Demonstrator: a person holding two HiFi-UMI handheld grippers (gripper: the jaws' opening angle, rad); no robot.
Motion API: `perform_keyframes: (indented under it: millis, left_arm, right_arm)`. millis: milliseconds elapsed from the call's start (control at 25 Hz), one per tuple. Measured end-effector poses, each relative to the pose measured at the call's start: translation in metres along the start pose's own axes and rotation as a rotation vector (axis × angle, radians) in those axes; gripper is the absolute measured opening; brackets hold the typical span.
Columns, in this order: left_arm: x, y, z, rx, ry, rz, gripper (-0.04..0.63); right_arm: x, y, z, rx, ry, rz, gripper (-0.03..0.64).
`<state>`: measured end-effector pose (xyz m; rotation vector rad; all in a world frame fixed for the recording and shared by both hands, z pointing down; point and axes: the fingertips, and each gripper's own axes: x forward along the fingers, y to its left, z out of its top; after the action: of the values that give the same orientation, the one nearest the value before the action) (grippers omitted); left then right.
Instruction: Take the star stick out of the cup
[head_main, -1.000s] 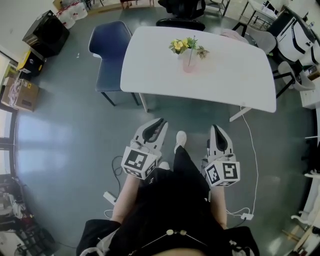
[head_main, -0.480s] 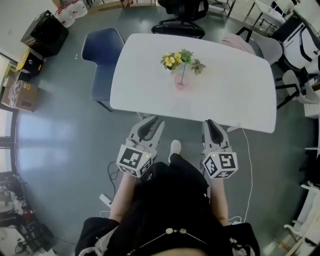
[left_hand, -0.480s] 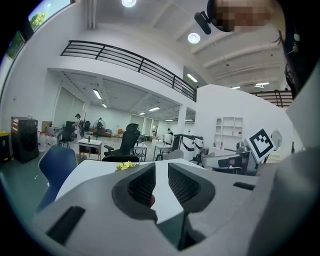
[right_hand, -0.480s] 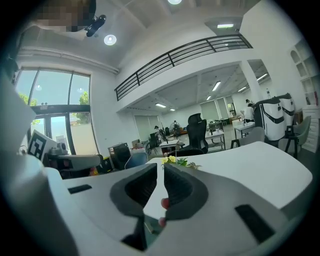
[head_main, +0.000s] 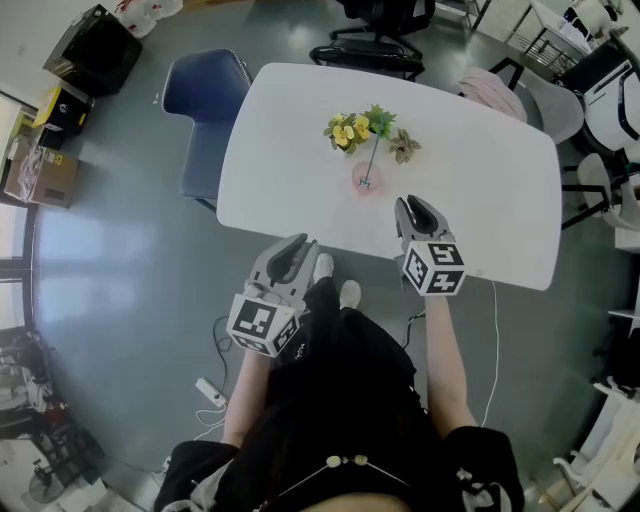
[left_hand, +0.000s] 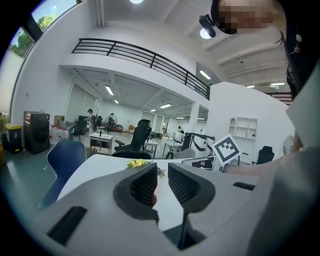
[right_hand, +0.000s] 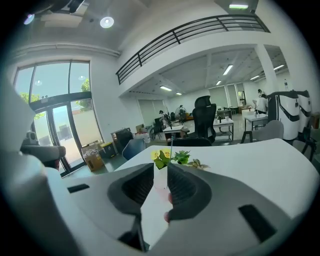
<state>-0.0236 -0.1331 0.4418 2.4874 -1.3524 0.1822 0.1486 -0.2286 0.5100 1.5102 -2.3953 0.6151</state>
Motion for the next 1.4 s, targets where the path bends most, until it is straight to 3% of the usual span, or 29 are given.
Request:
perform_keyframes:
  millis: [640,920,1400]
  left_arm:
    - [0.047,0.068,0.027,0.0,0.018,-0.019,0.066]
    - [0.049,0.099,0.029,-0.015,0.022,0.033,0.066]
    - [0.048,0.106,0.025,-0.018,0.036,0.049,0.066]
  right_arm:
    - [0.148,-0.022,-0.03,-0.038,0.262,-0.044,0.089]
    - [0.171,-0.025,-0.034,-0.052,0.297,-0.055,0.085]
    - [0.174,-0.029,-0.033,-0.052,0.292,-0.076,0.028]
